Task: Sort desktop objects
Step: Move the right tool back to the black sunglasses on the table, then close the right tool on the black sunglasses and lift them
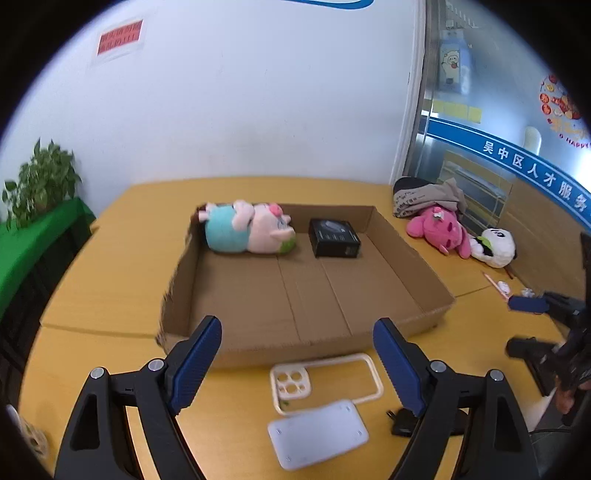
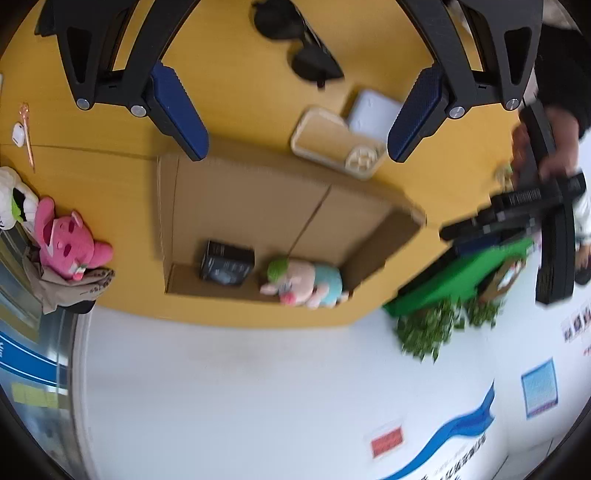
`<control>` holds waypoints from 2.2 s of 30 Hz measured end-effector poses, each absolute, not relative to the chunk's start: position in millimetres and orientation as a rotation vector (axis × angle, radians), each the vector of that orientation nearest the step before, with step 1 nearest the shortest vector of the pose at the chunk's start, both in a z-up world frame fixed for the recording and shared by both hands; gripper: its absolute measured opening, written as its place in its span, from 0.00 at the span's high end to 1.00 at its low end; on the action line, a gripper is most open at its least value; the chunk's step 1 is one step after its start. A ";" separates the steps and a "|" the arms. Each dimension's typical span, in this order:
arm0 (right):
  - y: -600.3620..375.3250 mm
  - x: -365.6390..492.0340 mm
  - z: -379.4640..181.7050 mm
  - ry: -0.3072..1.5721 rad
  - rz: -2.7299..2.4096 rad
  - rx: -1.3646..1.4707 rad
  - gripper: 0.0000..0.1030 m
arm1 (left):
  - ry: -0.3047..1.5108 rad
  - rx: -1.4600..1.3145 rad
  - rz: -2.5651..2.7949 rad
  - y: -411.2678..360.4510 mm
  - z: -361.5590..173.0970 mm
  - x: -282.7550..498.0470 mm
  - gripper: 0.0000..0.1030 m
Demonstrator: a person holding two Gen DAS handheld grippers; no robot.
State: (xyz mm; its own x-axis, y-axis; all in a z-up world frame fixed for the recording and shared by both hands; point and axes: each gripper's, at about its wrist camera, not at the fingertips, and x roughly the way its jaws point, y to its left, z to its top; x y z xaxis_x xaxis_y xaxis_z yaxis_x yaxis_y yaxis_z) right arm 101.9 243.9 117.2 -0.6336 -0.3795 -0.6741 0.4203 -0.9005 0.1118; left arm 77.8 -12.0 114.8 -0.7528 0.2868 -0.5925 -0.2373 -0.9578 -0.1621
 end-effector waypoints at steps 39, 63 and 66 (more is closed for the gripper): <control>229.9 158.7 -36.1 0.162 -2.236 1.353 0.46 | -0.775 -1.395 1.883 73.6 -78.0 73.5 0.67; 217.7 155.7 -35.7 0.128 -2.266 1.323 0.47 | -0.699 -1.377 1.883 82.3 -68.6 73.9 0.70; 219.8 156.5 -30.1 0.122 -2.271 1.316 0.47 | -0.671 -1.358 1.898 82.6 -59.0 72.9 0.70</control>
